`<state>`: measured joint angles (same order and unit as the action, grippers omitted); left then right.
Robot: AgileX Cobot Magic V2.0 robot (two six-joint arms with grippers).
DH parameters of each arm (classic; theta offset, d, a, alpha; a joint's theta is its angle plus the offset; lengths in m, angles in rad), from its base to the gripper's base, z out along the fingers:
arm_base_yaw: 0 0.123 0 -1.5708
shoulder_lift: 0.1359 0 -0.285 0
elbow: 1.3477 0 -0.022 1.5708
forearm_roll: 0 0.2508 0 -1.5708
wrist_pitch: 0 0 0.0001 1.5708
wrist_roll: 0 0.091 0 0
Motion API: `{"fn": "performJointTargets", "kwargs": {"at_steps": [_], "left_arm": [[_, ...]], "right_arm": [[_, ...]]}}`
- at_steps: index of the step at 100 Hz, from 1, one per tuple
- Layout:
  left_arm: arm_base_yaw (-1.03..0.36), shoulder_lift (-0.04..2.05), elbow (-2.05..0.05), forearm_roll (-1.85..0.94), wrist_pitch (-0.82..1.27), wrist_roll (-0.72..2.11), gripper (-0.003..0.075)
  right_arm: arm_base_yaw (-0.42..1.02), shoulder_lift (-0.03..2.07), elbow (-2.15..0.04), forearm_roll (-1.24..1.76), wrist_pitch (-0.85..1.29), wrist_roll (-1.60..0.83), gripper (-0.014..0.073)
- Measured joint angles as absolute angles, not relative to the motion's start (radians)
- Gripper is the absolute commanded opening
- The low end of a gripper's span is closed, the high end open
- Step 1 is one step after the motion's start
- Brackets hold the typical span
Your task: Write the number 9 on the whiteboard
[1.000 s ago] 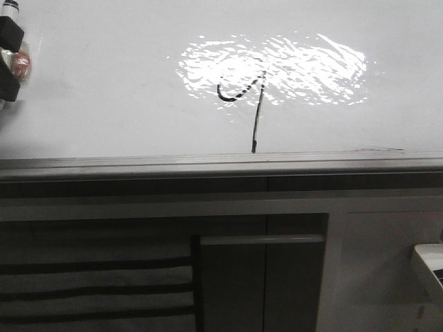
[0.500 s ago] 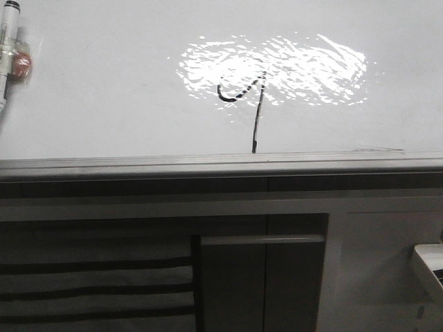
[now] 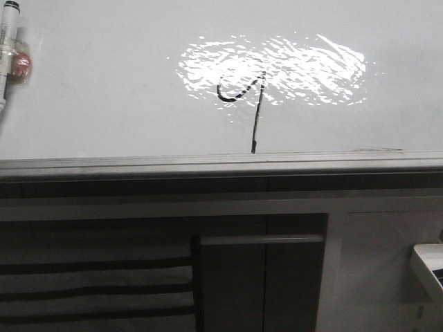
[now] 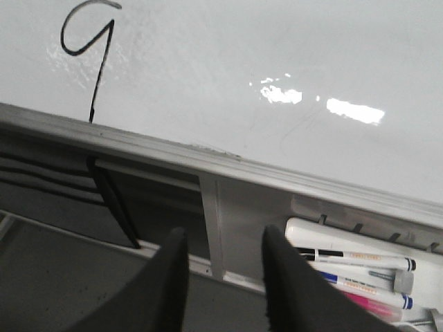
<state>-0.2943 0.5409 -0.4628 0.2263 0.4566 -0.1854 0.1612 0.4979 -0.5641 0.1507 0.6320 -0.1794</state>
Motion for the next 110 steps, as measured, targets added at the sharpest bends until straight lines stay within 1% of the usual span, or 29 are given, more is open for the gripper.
{"fn": "performJointTargets", "kwargs": {"at_steps": [5,12,18,24,83,93,110], "left_arm": [[-0.294,0.535,-0.455,0.226,0.436,-0.185,0.0227],[-0.294,0.536,-0.451,0.226,0.419,-0.185,0.0121],[-0.294,0.536,-0.448,0.226,0.409,-0.185,0.004],[-0.294,0.536,-0.448,0.226,0.403,-0.185,-0.0019],[-0.29,0.521,-0.437,0.211,0.392,-0.183,-0.002],[-0.242,0.458,-0.386,0.139,0.364,-0.155,-0.002],[-0.111,0.256,-0.215,0.006,0.233,0.016,-0.002]], "right_arm": [[0.161,0.482,-0.548,0.151,0.61,-0.179,-0.001],[0.161,0.47,-0.539,0.151,0.593,-0.179,-0.0074],[0.161,0.468,-0.535,0.151,0.59,-0.179,-0.0072],[0.161,0.468,-0.535,0.151,0.594,-0.179,-0.0072],[0.161,0.468,-0.535,0.151,0.626,-0.179,-0.0072],[0.161,0.468,-0.535,0.151,0.626,-0.179,-0.0072],[0.161,0.468,-0.535,0.151,0.626,-0.179,-0.0072]]}}
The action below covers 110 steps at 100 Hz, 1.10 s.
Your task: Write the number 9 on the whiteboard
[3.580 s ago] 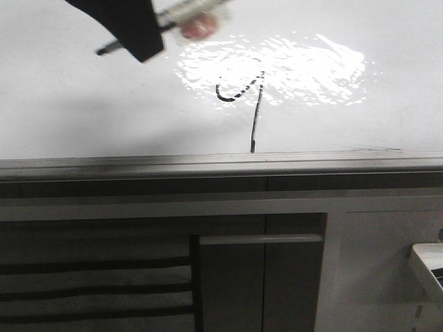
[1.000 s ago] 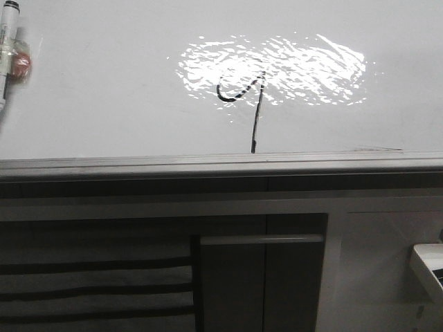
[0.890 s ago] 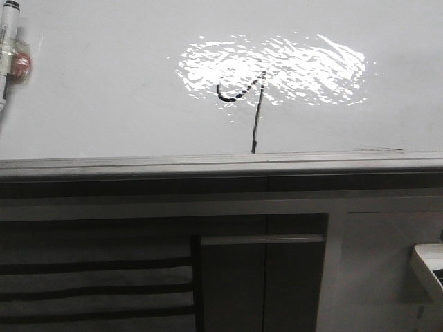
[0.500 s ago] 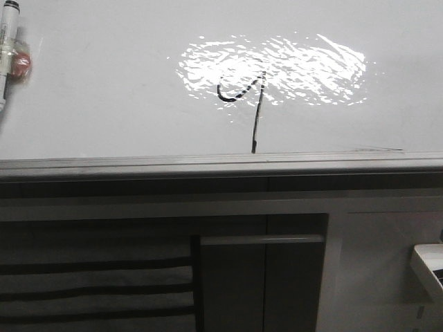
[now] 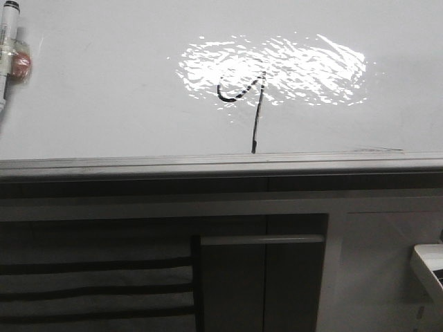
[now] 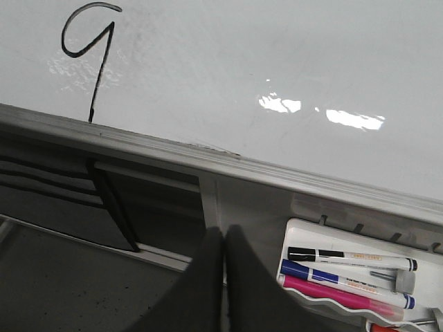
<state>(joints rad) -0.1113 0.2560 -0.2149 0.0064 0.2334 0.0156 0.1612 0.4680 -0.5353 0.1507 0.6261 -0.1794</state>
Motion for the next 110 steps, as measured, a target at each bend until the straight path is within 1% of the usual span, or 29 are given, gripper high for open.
{"fn": "performJointTargets", "kwargs": {"at_steps": [10,24,34,110], "left_arm": [[-0.069,0.124,-0.102,-0.011,0.175,0.045,-0.002],[-0.06,0.004,-0.006,-0.018,0.142,0.055,-0.002],[-0.06,-0.006,-0.006,-0.019,0.094,0.055,-0.002],[-0.058,-0.006,-0.006,-0.011,0.084,0.055,-0.002]], "right_arm": [[0.161,0.468,-0.535,0.151,0.626,-0.179,-0.0072],[0.161,0.468,-0.535,0.151,0.626,-0.179,-0.0072],[0.161,0.468,-0.535,0.151,0.626,-0.179,-0.0072],[0.161,0.468,-0.535,0.151,0.626,-0.179,-0.0072]]}}
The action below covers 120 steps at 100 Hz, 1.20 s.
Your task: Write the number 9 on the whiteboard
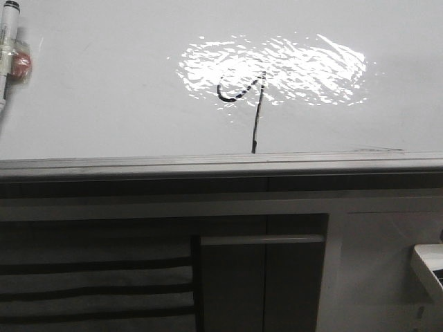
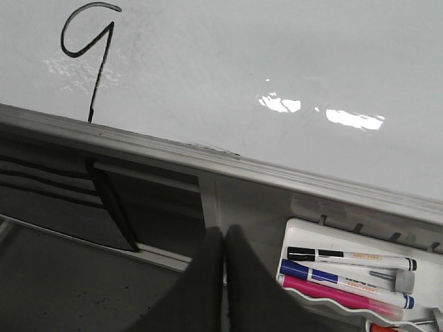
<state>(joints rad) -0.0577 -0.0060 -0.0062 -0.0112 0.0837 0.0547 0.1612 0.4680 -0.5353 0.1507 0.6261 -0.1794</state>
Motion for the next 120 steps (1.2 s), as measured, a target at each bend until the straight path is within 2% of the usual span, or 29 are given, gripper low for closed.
{"fn": "performJointTargets", "kwargs": {"at_steps": [20,40,56,68,120], "left_arm": [[-0.058,-0.006,-0.006,-0.011,0.084,0.055,-0.002],[-0.058,-0.006,-0.006,-0.011,0.084,0.055,-0.002],[-0.058,-0.006,-0.006,-0.011,0.084,0.055,-0.002],[-0.058,-0.006,-0.006,-0.011,0.084,0.055,-0.002],[-0.058,-0.006,-0.006,-0.011,0.084,0.055,-0.002]], "right_arm": [[0.125,0.363,-0.481,0.151,0.566,-0.179,-0.0072],[0.033,0.124,-0.232,0.186,0.29,-0.179,-0.0072],[0.02,0.005,-0.062,0.195,0.18,-0.179,-0.0072],[0.02,-0.008,0.011,0.204,0.129,-0.179,-0.0072],[0.036,-0.011,0.011,0.21,0.043,-0.176,-0.0072]]}}
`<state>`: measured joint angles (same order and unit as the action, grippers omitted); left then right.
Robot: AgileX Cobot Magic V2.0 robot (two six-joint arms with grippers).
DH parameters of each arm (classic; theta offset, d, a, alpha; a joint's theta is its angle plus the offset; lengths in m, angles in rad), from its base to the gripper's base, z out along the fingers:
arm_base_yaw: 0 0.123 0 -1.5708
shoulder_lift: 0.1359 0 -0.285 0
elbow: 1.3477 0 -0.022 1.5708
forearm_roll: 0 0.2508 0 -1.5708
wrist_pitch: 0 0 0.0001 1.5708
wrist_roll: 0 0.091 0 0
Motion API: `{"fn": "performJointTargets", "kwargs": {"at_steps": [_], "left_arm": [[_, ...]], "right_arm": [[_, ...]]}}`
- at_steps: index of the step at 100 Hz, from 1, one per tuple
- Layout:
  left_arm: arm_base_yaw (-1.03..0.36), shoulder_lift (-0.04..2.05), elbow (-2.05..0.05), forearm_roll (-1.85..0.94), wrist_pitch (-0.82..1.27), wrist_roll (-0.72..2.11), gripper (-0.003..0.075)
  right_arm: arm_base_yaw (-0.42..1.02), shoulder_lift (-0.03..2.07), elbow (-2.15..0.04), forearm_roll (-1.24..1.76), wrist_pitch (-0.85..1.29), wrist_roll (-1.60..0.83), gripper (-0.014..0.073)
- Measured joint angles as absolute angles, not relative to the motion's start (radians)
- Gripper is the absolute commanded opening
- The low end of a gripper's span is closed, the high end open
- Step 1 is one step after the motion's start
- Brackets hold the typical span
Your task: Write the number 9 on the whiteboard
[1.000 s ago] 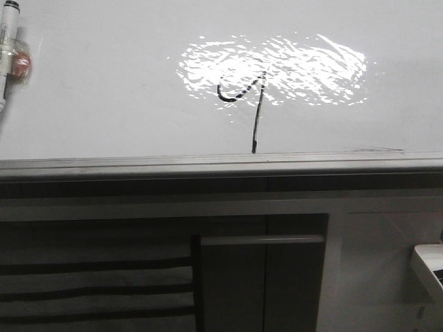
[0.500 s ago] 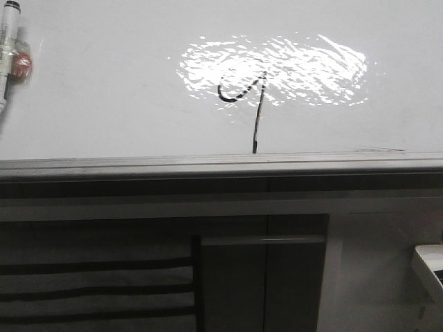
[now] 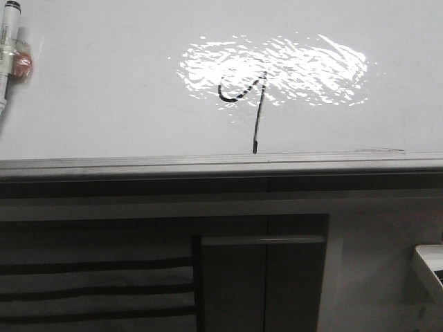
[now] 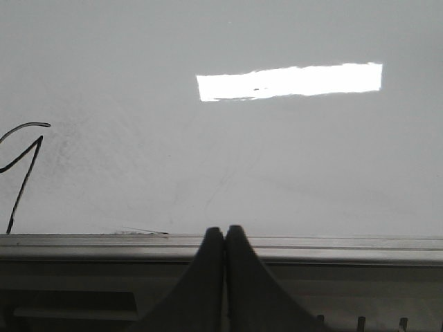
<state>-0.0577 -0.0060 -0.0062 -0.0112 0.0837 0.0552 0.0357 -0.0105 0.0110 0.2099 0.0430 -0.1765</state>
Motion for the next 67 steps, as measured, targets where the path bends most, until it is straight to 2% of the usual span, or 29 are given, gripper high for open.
{"fn": "performJointTargets", "kwargs": {"at_steps": [26,67], "left_arm": [[-0.058,-0.006,-0.006,-0.011,0.084,0.055,-0.002],[-0.058,-0.006,-0.006,-0.011,0.084,0.055,-0.002]], "right_arm": [[0.036,-0.011,0.011,-0.11,0.011,0.18,-0.0072],[0.036,-0.011,0.011,-0.138,0.0,0.216,-0.0072]]}}
